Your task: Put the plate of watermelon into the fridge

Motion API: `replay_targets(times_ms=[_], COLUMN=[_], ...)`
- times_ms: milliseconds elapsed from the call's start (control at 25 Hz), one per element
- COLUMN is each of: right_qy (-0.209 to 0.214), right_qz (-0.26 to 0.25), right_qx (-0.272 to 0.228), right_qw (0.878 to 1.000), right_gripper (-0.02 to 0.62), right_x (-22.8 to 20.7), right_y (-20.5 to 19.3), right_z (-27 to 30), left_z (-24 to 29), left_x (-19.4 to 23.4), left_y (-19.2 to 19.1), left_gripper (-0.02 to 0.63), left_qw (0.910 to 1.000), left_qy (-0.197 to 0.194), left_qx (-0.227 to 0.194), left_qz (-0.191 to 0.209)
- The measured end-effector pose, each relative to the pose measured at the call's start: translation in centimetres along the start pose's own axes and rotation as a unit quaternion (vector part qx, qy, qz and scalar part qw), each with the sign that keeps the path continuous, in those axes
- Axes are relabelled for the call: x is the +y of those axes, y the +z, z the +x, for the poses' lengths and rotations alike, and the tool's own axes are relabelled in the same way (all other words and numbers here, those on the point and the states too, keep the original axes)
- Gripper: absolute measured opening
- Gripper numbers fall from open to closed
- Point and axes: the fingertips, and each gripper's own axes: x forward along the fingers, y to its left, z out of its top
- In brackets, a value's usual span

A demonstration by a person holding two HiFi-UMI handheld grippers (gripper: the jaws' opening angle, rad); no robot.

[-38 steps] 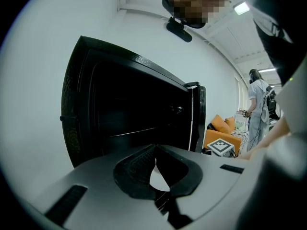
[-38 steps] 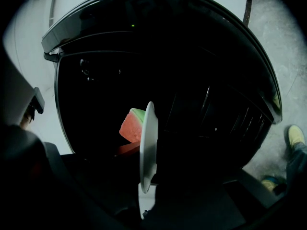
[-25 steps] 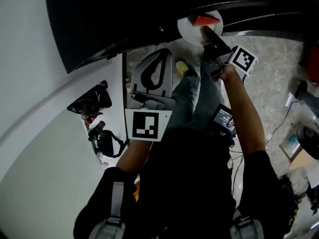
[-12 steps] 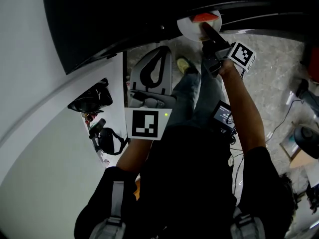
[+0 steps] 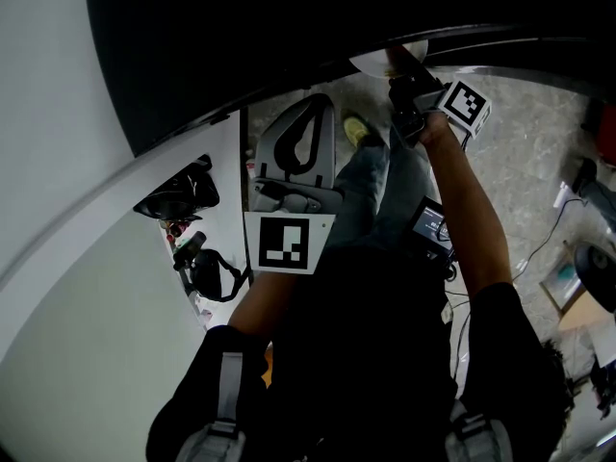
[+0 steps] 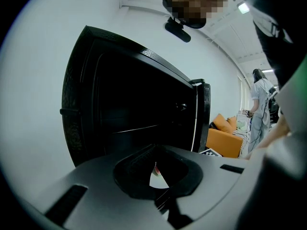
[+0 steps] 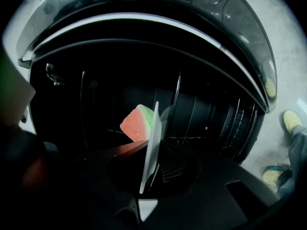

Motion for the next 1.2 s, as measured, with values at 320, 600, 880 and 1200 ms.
replay_targets(times_ms=[320,600,880,1200], right_qy=[-0.008,-0.013,-0.047,-0.056], right_qz=[-0.006,-0.021,-0.060,-0.041], right_qx=[0.002,0.012,0.037,0.018], right_qw=[1.000,1.000,0.996,0.997], right_gripper=[0.041,0.123,0.232,0.303], right_x=[0.1,0.5,0.6,1.2], right_y=[-0.2,-0.5,-1.2,-0.7], right_z=[0.7,0.6,1.0,1.7], left_z=[-0.1,-0.2,0.0,0.1], left_x=[0.6,0.1,-0.1,-0.4], left_y=[-0.3,-0.3,-0.1,-0.1], left_gripper=[0.012,0.012,0.012,0.012], left_qw=[1.0000,1.0000,1.0000,1.0000], left_qy=[0.005,0.002,-0.003,-0.004], left_qx=[-0.001,0.001,0.000,0.001], left_qz=[0.002,0.003,0.005,0.005])
